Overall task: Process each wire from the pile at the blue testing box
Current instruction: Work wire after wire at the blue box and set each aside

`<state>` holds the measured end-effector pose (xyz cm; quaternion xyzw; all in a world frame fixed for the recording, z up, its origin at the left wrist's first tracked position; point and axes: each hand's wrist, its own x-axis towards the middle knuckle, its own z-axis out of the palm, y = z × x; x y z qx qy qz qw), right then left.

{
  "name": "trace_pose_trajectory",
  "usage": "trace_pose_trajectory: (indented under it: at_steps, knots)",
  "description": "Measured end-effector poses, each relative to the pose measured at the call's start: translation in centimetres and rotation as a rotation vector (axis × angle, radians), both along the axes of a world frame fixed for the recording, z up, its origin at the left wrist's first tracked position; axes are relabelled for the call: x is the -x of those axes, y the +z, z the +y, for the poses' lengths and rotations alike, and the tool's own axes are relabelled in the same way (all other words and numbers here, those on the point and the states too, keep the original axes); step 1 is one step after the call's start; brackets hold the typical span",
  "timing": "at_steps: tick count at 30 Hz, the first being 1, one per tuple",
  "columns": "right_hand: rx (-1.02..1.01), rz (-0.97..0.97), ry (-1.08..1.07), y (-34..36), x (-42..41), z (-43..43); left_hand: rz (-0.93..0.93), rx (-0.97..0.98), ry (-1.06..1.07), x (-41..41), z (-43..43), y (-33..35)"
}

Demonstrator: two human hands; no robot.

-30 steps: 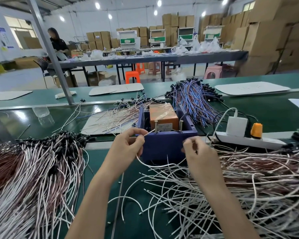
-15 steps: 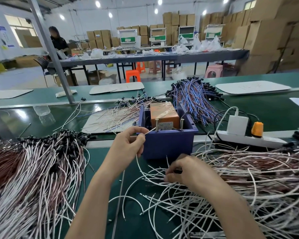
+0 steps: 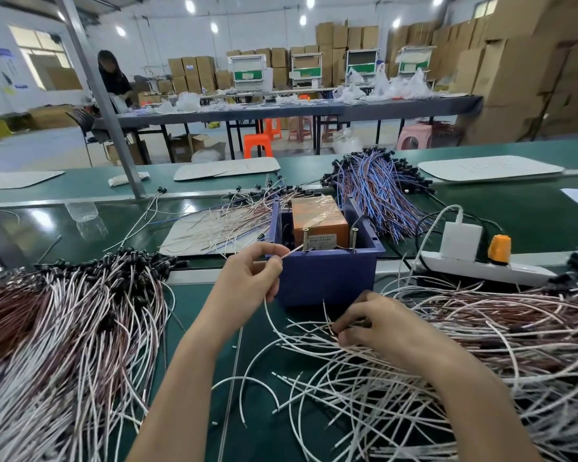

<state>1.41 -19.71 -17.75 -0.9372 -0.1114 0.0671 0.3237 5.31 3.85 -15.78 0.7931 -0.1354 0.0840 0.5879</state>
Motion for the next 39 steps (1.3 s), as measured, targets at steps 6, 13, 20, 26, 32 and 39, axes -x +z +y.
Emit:
trace_pose_trajectory:
  at_steps: [6, 13, 20, 26, 32, 39]
  knots:
    - [0.167, -0.056, -0.008, -0.5, 0.0, 0.7, 0.003, 0.004, -0.001, -0.1, 0.0, -0.1]
    - [-0.077, -0.106, -0.083, 0.2, 0.4, 0.2, -0.002, 0.012, -0.006, 0.0, 0.0, -0.1]
    - [-0.697, -0.147, -0.061, 1.3, 1.0, -0.7, 0.000, 0.021, -0.002, -0.1, -0.1, -0.1]
    - [-0.803, -0.393, -0.378, 0.6, 0.3, -0.4, 0.002, 0.066, -0.004, 0.2, -0.3, -0.2]
    - [-0.703, -0.485, -0.485, -0.1, -0.2, -0.2, -0.015, 0.116, 0.044, 0.1, -0.1, -0.5]
    - [-0.464, -0.539, -0.435, -0.2, 0.1, 0.7, -0.050, 0.111, 0.048, 0.1, -0.2, -0.5]
